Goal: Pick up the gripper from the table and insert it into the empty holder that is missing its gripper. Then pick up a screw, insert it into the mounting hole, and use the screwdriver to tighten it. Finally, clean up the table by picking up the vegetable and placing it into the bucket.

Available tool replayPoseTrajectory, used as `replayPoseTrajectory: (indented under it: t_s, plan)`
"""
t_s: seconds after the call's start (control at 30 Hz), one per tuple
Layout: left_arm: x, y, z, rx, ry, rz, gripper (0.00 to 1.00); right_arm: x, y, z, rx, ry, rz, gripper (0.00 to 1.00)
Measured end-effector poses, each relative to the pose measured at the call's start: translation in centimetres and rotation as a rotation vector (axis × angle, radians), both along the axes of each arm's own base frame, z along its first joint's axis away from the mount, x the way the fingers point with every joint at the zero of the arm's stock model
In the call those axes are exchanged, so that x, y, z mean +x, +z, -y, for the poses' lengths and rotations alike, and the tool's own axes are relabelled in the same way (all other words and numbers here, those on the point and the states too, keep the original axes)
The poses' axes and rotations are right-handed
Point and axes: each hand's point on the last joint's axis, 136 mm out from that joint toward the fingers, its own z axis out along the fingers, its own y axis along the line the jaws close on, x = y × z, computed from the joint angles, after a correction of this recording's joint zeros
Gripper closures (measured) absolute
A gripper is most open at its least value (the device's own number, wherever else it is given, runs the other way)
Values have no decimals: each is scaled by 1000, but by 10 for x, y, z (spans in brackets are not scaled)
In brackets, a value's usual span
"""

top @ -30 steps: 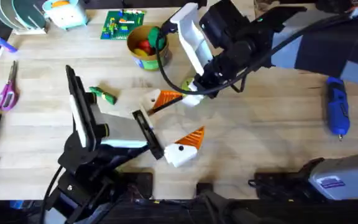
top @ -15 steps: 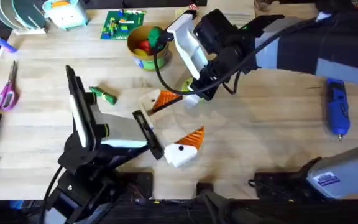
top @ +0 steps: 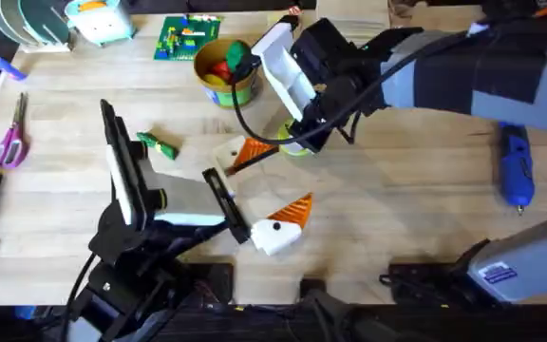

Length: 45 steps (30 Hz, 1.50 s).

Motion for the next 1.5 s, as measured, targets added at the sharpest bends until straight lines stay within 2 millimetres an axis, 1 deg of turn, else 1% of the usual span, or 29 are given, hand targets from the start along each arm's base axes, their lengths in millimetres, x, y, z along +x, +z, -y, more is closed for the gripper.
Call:
replayPoseTrajectory:
  t_s: [0.27,0.43,0.57,0.7,0.87,1.03,1.17,1.23,1.3,1.4,1.5]
  plan:
    - [0,0,0,0,0,0,8,5,0,3,5,-37,-1,993]
    - [0,0,0,0,0,0,7,18,1,19,5,-102,-5,994]
    - [0,0,0,0,0,0,7,29,2,37,-15,-159,-11,994]
    - [0,0,0,0,0,0,8,33,3,52,-42,-196,-32,994]
    - [0,0,0,0,0,0,9,33,14,54,-59,-204,-49,994]
    - [0,0,0,0,0,0,8,39,40,51,-52,-209,-42,994]
    - [0,0,0,0,0,0,8,35,67,53,-58,-226,-62,994]
    - [0,0,0,0,0,0,8,34,87,52,-47,-229,-67,994]
    - [0,0,0,0,0,0,8,34,111,48,-20,-230,-64,994]
    - [0,0,0,0,0,0,8,34,151,40,37,-221,-45,994]
    - [0,0,0,1,0,1,8,31,186,28,90,-195,-8,994]
